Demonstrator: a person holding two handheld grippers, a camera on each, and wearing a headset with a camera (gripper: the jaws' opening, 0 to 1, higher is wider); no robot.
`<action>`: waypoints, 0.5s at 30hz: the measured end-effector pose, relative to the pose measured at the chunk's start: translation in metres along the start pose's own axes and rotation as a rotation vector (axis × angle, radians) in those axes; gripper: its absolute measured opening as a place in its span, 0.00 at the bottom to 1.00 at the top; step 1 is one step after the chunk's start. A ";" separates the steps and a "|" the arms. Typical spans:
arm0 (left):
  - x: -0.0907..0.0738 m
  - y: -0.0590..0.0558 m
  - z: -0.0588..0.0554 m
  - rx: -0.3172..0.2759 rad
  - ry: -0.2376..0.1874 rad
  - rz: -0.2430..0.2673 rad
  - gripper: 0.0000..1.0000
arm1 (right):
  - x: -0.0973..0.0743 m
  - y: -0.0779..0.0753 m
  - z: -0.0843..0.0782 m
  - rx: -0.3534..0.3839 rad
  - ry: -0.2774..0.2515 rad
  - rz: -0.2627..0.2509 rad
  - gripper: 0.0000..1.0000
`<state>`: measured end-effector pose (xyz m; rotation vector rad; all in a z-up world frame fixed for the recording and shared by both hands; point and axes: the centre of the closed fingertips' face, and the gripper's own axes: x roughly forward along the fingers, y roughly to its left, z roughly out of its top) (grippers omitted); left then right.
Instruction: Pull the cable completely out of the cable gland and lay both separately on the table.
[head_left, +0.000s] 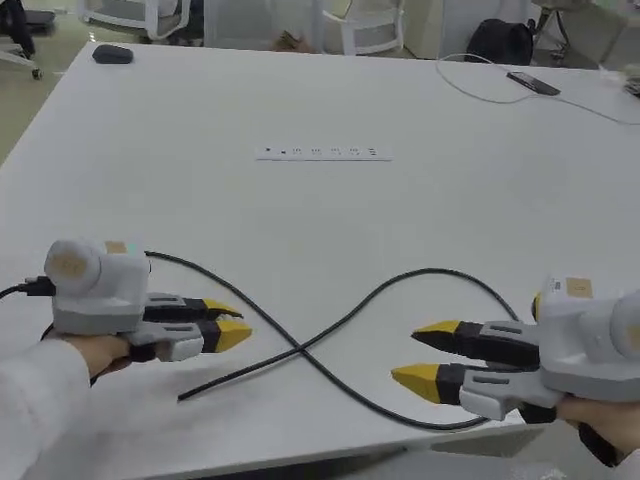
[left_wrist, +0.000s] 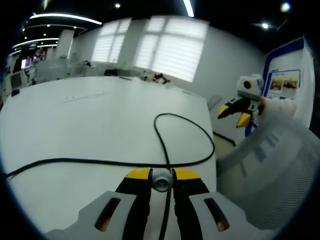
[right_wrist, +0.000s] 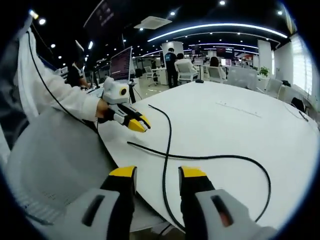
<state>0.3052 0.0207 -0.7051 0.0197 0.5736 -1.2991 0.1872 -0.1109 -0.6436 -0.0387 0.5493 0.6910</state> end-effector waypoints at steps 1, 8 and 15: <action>0.001 0.003 -0.004 -0.008 0.005 0.011 0.17 | -0.001 0.000 -0.002 0.003 0.002 -0.003 0.35; 0.009 0.014 -0.028 -0.060 0.040 0.047 0.17 | -0.003 0.004 -0.012 0.041 0.006 -0.020 0.35; 0.010 0.015 -0.041 -0.062 0.050 0.063 0.17 | -0.006 0.005 -0.020 0.061 0.016 -0.028 0.36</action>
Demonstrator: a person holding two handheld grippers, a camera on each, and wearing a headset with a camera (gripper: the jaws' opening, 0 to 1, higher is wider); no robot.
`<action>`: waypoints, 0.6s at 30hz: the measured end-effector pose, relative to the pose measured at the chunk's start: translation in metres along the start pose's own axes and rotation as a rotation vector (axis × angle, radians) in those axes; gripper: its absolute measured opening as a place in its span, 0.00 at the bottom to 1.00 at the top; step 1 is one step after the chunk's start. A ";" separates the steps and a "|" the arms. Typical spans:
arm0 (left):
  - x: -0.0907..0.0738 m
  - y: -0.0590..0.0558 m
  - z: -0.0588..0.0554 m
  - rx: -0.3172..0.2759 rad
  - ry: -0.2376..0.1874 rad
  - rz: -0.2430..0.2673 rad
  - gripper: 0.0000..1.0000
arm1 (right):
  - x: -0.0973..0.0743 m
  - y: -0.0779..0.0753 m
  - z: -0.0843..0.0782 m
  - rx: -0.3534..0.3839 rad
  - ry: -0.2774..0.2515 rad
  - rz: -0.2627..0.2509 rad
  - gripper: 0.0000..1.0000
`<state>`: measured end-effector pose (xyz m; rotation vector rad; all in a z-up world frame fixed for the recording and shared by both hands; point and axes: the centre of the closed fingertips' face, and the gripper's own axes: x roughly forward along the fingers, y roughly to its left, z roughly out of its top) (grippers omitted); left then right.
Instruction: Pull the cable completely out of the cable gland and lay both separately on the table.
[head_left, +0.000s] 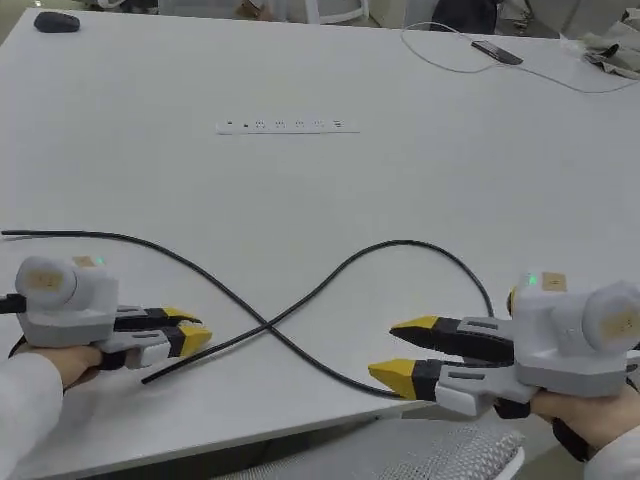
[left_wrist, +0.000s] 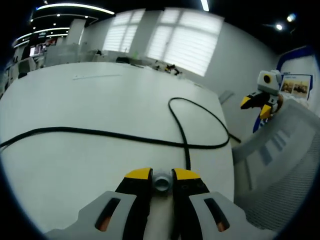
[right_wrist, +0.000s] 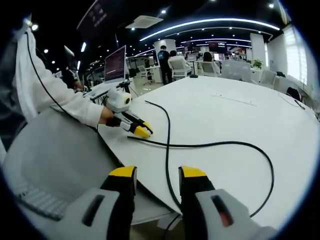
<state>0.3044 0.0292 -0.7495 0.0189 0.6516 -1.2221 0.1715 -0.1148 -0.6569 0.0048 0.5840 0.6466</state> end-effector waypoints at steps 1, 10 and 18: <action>0.000 0.000 0.001 -0.004 -0.007 0.002 0.17 | 0.000 0.000 -0.001 0.002 0.001 -0.001 0.36; -0.005 -0.001 0.002 0.005 0.022 0.012 0.20 | 0.002 -0.002 0.005 -0.007 0.001 0.004 0.36; -0.054 0.003 0.033 0.081 0.073 0.090 0.27 | 0.007 -0.006 0.019 -0.021 -0.003 0.019 0.41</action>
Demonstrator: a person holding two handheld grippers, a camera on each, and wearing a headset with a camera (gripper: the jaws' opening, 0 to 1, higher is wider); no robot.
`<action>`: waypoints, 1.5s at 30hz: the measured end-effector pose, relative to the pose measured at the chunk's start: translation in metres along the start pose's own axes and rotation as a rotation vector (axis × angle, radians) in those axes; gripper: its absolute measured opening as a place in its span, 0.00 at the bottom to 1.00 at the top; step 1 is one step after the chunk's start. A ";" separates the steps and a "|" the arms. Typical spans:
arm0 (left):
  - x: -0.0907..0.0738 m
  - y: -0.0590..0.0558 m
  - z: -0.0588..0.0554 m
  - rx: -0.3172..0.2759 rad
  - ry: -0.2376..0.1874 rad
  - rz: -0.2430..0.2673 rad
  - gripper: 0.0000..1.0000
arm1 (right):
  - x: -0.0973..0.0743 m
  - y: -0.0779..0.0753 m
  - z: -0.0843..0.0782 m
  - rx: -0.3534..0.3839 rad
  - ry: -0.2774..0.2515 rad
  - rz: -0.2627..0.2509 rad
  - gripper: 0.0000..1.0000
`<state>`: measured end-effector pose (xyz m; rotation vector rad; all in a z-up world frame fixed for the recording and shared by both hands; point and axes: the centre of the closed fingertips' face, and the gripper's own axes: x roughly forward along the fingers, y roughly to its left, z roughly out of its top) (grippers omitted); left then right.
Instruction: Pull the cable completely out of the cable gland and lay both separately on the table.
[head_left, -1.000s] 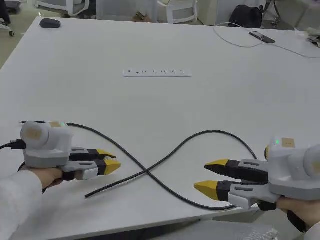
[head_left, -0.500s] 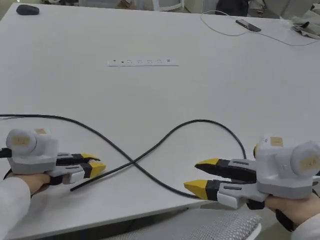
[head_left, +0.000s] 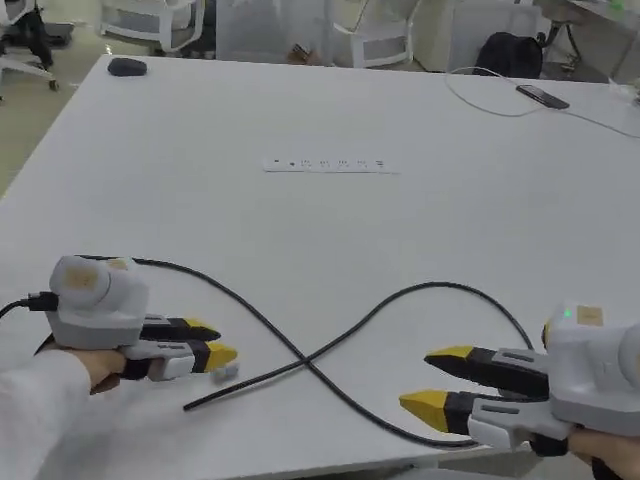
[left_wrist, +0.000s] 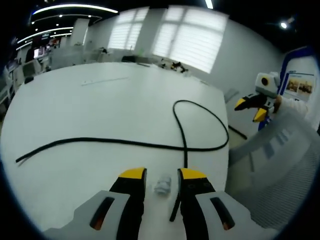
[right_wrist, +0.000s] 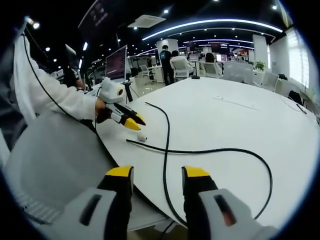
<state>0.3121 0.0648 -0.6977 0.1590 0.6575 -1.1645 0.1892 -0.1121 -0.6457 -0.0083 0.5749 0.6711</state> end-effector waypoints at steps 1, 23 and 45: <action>-0.007 -0.001 0.002 -0.014 0.000 0.004 0.31 | 0.000 0.000 0.001 0.004 -0.003 0.005 0.42; -0.196 -0.041 0.007 -0.257 -0.097 0.211 0.78 | -0.061 -0.016 -0.020 0.182 0.116 -0.161 0.62; -0.193 -0.041 -0.011 -0.316 -0.096 0.213 0.78 | -0.058 -0.014 -0.033 0.227 0.165 -0.163 0.62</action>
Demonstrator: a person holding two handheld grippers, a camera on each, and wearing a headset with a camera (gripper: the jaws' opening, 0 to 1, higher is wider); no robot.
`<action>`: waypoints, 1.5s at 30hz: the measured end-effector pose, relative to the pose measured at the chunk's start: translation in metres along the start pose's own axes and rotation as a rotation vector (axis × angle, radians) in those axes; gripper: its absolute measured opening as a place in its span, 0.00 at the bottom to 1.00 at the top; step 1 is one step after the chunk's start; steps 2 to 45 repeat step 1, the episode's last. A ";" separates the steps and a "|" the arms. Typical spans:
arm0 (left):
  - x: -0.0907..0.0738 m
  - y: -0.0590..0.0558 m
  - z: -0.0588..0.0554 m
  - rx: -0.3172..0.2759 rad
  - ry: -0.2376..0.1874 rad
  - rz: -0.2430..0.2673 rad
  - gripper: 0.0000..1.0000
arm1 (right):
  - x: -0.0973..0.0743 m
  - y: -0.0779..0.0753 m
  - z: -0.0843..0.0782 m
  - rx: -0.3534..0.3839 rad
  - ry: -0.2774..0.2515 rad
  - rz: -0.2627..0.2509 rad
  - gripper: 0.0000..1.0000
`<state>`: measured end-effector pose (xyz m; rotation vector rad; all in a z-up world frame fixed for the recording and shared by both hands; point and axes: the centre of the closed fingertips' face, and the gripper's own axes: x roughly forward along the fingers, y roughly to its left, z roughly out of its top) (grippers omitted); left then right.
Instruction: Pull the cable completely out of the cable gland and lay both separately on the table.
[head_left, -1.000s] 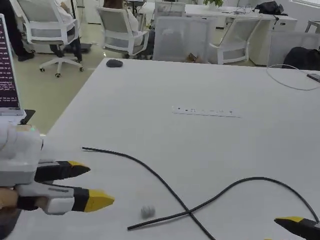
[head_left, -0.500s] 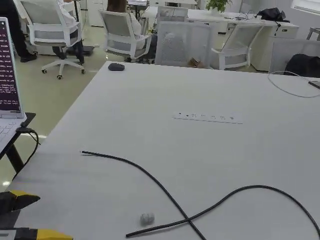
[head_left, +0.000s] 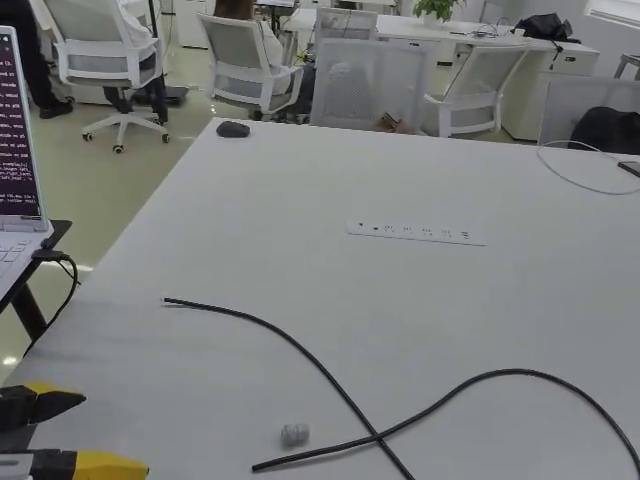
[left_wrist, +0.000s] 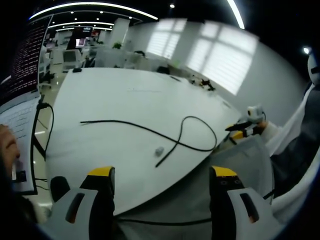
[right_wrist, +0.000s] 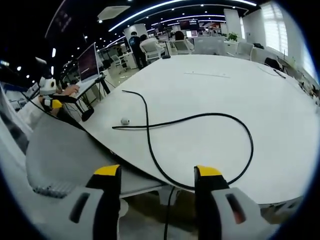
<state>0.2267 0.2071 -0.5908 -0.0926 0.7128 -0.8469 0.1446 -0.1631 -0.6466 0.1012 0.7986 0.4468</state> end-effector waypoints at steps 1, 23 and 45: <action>0.000 0.000 0.000 -0.005 -0.002 0.001 0.77 | 0.000 -0.001 0.000 0.001 0.001 0.000 0.62; 0.000 0.000 0.000 -0.005 -0.002 0.001 0.77 | 0.000 -0.001 0.000 0.001 0.001 0.000 0.62; 0.000 0.000 0.000 -0.005 -0.002 0.001 0.77 | 0.000 -0.001 0.000 0.001 0.001 0.000 0.62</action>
